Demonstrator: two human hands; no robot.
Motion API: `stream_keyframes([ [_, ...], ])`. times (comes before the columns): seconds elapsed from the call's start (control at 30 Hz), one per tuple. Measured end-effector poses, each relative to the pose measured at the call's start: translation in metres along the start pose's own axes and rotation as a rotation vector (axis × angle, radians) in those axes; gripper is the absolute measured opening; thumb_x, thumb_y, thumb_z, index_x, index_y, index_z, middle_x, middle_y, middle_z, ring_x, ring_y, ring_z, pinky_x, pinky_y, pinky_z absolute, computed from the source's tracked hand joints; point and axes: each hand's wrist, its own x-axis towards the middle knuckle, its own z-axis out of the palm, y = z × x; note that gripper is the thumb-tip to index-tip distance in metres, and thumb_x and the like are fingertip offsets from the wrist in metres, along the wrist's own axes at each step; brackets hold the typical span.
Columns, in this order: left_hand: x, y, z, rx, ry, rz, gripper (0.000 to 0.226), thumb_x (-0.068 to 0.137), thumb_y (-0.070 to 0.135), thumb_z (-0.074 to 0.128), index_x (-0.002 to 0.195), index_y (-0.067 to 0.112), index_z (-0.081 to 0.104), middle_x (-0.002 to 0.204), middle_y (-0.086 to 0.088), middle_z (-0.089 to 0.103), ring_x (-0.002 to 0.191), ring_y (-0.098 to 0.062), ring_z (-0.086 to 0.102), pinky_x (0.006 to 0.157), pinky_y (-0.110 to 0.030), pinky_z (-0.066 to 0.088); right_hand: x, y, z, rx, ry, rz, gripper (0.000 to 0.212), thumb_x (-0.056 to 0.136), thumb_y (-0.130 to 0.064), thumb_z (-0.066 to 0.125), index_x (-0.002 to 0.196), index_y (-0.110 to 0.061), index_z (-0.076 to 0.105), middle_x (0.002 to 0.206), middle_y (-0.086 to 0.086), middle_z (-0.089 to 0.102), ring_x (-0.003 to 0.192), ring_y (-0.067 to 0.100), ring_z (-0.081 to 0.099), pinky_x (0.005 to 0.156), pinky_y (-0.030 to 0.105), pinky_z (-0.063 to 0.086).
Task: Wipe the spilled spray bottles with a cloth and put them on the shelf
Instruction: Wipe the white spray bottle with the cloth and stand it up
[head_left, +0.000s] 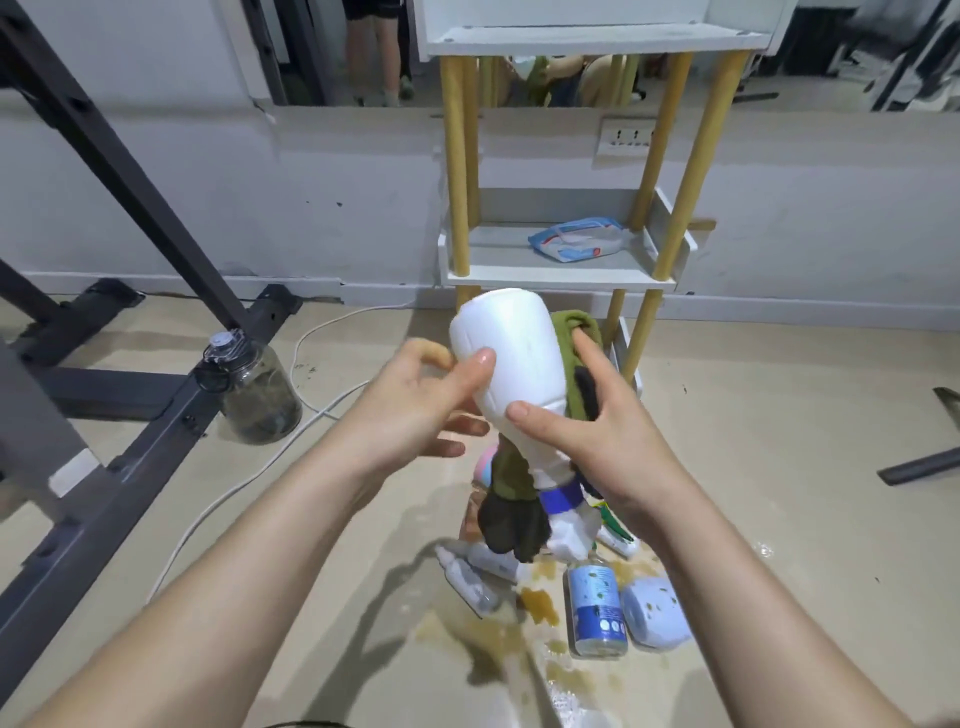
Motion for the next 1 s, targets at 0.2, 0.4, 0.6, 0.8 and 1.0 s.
stream_keyframes([
  [0.2, 0.003, 0.01, -0.029, 0.053, -0.097, 0.3, 0.088, 0.057, 0.023, 0.088, 0.134, 0.041, 0.05, 0.113, 0.021, 0.062, 0.097, -0.003, 0.065, 0.072, -0.02, 0.056, 0.009, -0.005, -0.005, 0.165, -0.344, 0.089, 0.091, 0.07, -0.018, 0.083, 0.15, -0.019, 0.038, 0.146, -0.008, 0.051, 0.131, 0.011, 0.051, 0.109, 0.039, 0.043],
  [0.4, 0.01, -0.006, -0.028, -0.027, 0.19, 0.163, 0.04, 0.057, 0.026, 0.083, 0.093, 0.033, 0.069, 0.08, 0.012, 0.069, 0.074, -0.014, 0.066, 0.068, -0.054, 0.06, -0.028, -0.001, 0.049, -0.679, -0.077, -0.528, 0.043, 0.095, -0.015, 0.05, 0.138, -0.019, 0.043, 0.147, -0.007, 0.04, 0.129, 0.014, 0.043, 0.101, 0.026, 0.038],
  [0.6, -0.01, -0.01, -0.016, 0.38, 0.028, 0.349, 0.055, 0.063, 0.038, 0.089, 0.109, 0.048, 0.062, 0.106, 0.026, 0.066, 0.099, 0.01, 0.057, 0.083, -0.009, 0.044, 0.008, -0.01, 0.036, 0.035, -0.148, 0.101, 0.044, 0.097, -0.049, 0.05, 0.128, -0.021, 0.063, 0.133, -0.002, 0.063, 0.12, 0.009, 0.059, 0.108, 0.036, 0.043],
  [0.8, -0.004, -0.005, -0.025, -0.036, 0.277, 0.069, 0.025, 0.074, 0.043, 0.08, 0.095, 0.039, 0.068, 0.098, 0.007, 0.068, 0.088, -0.021, 0.069, 0.064, -0.046, 0.062, -0.006, -0.016, 0.035, -0.227, -0.223, -0.248, 0.024, 0.099, -0.04, 0.053, 0.121, -0.036, 0.063, 0.115, -0.016, 0.067, 0.108, 0.004, 0.061, 0.094, 0.028, 0.05],
  [1.0, -0.003, -0.009, -0.03, -0.005, 0.192, -0.157, 0.025, 0.087, 0.053, 0.062, 0.102, 0.034, 0.066, 0.101, -0.004, 0.069, 0.081, -0.025, 0.07, 0.055, -0.039, 0.059, 0.0, -0.001, 0.048, -0.93, -0.218, -0.432, 0.102, 0.072, -0.046, 0.08, 0.152, -0.04, 0.017, 0.157, -0.017, 0.022, 0.131, 0.017, 0.042, 0.098, 0.035, 0.046],
])
